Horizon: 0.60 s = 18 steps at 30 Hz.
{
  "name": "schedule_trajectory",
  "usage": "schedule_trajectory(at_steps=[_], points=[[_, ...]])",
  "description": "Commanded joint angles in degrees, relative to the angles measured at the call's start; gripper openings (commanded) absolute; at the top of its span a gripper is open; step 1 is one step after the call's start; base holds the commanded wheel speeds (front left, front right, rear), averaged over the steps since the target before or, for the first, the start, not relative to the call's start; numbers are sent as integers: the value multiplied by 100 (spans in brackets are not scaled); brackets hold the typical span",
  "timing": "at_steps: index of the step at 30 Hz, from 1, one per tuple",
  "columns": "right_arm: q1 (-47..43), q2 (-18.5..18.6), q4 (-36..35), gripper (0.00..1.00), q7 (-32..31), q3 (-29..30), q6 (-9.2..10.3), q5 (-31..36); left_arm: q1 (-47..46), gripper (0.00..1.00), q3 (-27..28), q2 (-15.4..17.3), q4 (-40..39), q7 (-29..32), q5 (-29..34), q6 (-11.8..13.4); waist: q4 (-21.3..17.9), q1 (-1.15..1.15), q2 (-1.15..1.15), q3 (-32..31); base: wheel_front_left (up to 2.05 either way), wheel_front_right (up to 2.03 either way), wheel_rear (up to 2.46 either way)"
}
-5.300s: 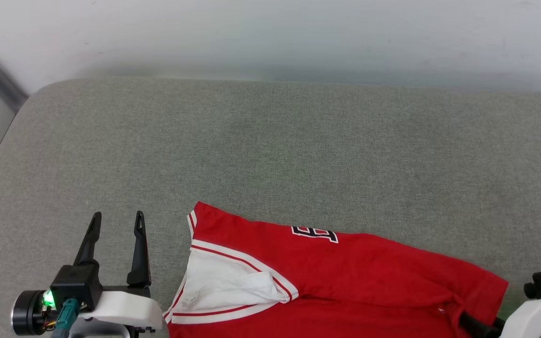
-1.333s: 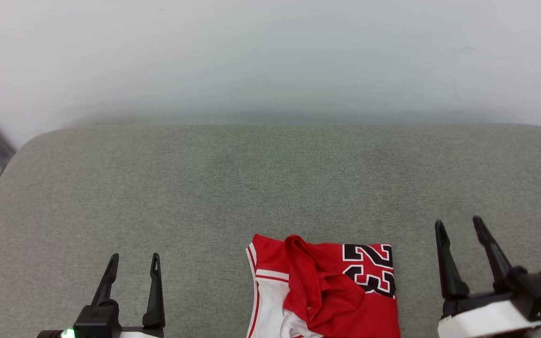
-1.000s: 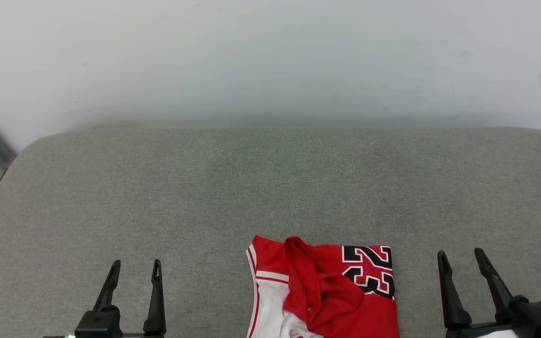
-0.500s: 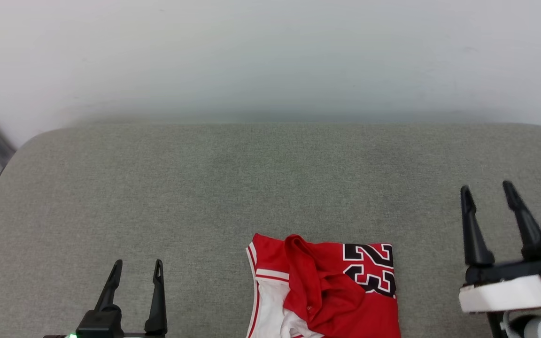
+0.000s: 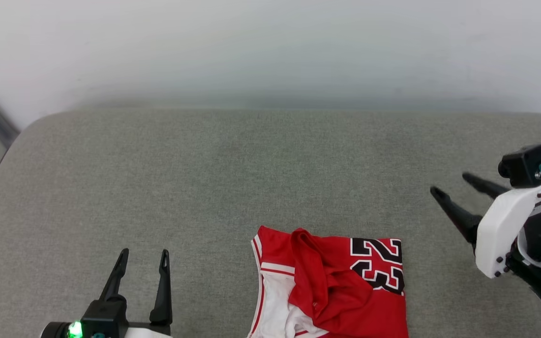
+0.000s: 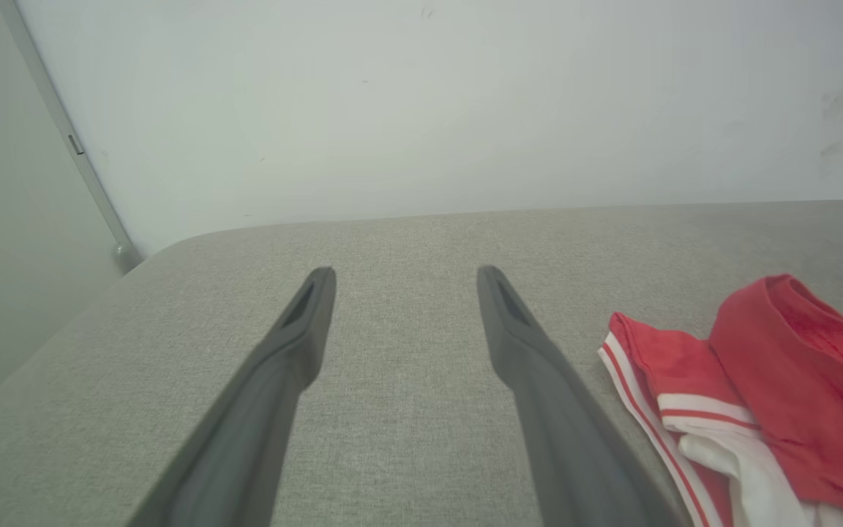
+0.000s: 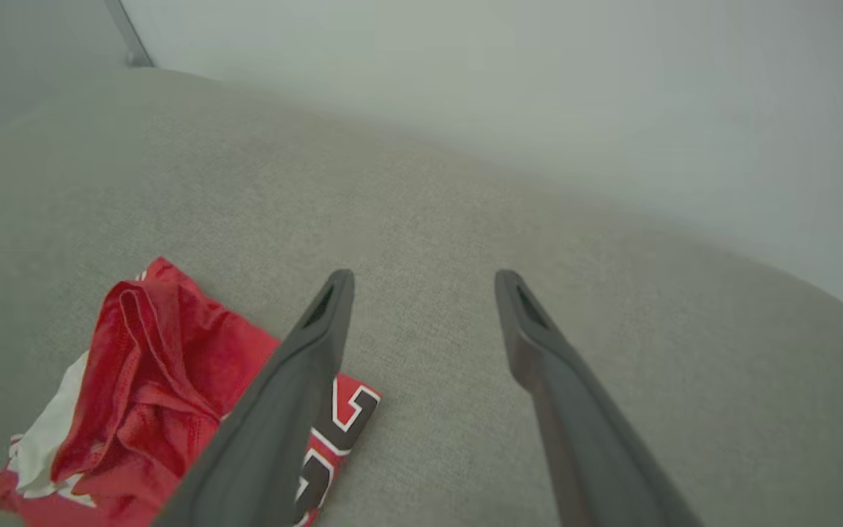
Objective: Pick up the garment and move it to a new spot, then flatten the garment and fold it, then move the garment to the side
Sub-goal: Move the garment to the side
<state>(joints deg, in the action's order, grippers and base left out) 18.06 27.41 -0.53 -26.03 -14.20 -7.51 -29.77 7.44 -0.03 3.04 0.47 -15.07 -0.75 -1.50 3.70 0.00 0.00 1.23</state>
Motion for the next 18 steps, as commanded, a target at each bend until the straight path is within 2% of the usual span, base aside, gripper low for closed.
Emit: schedule_trajectory(at_steps=[1, 4, 8, 12, 18], points=[[66, 105, 40, 100, -371, -65, 4, -263, -88, 100, -17, 2, -8, -13, 16, -18, 38, 0, 0, 84, 0, 0, 0], [-39, 301, 107, 100, -1291, -191, 3, -955, -210, 100, -31, 1, -14, -13, -2, -40, 104, 0, 0, 221, 0, 0, 0], [-254, 381, 149, 100, -1858, -255, 3, -1503, -379, 100, -36, 1, -57, -13, -39, -79, 222, 0, 0, 487, 0, 0, 0], [-418, 321, 244, 100, -2176, -340, 3, -1859, -549, 100, -37, 0, -87, -13, -30, -131, 335, 0, 0, 741, 0, 0, 0], [-533, 127, 554, 100, -2131, -437, 3, -2094, -763, 100, -47, -3, -93, -13, -58, -186, 482, 0, 0, 1055, 0, 0, 0]])
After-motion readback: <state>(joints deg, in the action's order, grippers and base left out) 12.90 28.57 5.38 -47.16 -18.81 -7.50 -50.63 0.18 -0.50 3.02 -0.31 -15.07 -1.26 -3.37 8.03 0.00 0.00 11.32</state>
